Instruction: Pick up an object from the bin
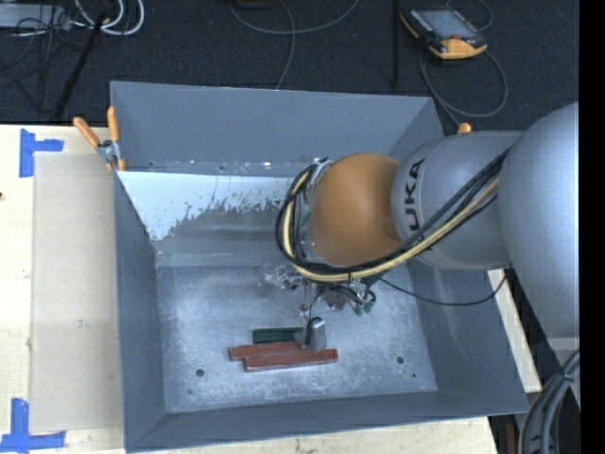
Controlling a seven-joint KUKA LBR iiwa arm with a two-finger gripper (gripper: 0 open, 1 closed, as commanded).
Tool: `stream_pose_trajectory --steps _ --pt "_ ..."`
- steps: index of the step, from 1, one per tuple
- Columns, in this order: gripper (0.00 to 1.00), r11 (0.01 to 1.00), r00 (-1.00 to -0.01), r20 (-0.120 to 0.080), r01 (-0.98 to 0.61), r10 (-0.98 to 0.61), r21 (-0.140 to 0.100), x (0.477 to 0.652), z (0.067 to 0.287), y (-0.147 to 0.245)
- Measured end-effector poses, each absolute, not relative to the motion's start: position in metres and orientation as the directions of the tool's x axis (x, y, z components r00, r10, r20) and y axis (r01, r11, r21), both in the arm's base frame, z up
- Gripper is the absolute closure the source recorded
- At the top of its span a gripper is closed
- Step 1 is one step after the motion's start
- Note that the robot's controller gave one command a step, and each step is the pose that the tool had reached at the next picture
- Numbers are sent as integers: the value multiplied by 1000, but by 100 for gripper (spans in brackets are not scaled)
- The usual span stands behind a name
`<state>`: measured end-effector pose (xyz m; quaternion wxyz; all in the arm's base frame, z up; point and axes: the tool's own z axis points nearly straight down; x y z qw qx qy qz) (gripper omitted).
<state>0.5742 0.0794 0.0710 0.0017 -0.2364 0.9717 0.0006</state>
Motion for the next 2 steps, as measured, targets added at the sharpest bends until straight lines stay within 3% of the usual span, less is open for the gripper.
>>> stream_pose_trajectory --steps 1,2 --pt "0 941 -941 2 -338 -338 3 520 100 121" --pt "0 950 -950 7 -313 -313 1 501 67 102"
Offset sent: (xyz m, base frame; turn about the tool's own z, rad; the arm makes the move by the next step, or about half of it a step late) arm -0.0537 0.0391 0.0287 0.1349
